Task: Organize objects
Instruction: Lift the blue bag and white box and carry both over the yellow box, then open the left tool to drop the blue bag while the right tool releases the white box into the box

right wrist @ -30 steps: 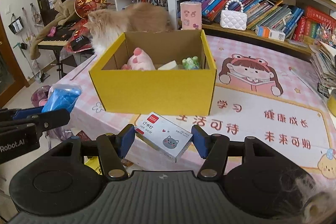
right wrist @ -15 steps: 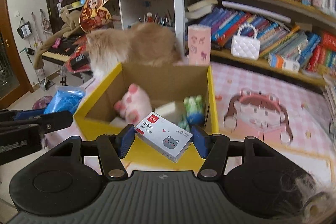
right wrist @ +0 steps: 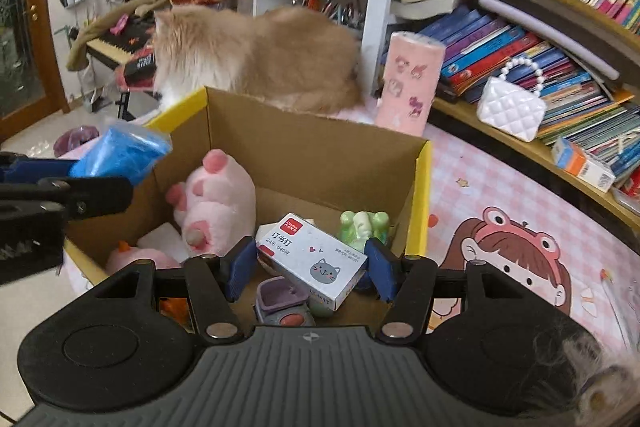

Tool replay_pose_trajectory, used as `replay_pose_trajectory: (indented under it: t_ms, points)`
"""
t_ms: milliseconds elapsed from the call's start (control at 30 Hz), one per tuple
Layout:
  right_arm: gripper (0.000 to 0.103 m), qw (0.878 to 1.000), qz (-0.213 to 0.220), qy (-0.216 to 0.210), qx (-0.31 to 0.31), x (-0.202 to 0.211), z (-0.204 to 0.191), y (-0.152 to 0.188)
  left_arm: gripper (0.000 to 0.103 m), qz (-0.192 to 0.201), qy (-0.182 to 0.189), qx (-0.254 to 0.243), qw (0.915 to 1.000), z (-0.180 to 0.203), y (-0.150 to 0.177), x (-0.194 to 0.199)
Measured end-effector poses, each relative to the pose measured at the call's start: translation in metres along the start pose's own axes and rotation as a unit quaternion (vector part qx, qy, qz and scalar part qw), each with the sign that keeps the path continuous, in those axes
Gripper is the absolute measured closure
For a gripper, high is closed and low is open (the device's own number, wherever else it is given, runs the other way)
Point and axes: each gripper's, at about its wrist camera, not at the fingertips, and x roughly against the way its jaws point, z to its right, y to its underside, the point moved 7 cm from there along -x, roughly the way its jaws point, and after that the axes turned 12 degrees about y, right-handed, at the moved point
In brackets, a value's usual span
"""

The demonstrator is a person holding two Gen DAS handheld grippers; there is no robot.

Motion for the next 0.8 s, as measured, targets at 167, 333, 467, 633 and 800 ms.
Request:
replay_pose_trajectory:
  t_ms: [167, 333, 467, 633, 800]
  points:
    - [0.046, 1.0, -0.021, -0.012, 0.003, -0.016, -0.001, 0.002, 0.072, -0.034, -0.008, 0.011, 0.9993, -0.005, 0.008, -0.022]
    - [0.045, 0.999, -0.029, -0.019, 0.015, -0.021, -0.004, 0.009, 0.069, -0.049, -0.014, 0.001, 0.9987, -0.001, 0.013, -0.029]
    - [0.044, 1.0, -0.028, -0.007, 0.01, -0.018, -0.002, 0.008, 0.044, -0.038, -0.036, 0.004, 0.9986, -0.005, 0.008, -0.02]
    - [0.037, 0.999, -0.01, 0.009, -0.042, 0.012, 0.015, 0.005, 0.024, 0.008, -0.02, 0.019, 0.9996, -0.005, -0.004, 0.015]
    - [0.029, 0.994, 0.01, 0.048, -0.095, 0.058, 0.031, 0.012, 0.012, 0.047, -0.001, 0.008, 0.9989, 0.005, -0.012, 0.055]
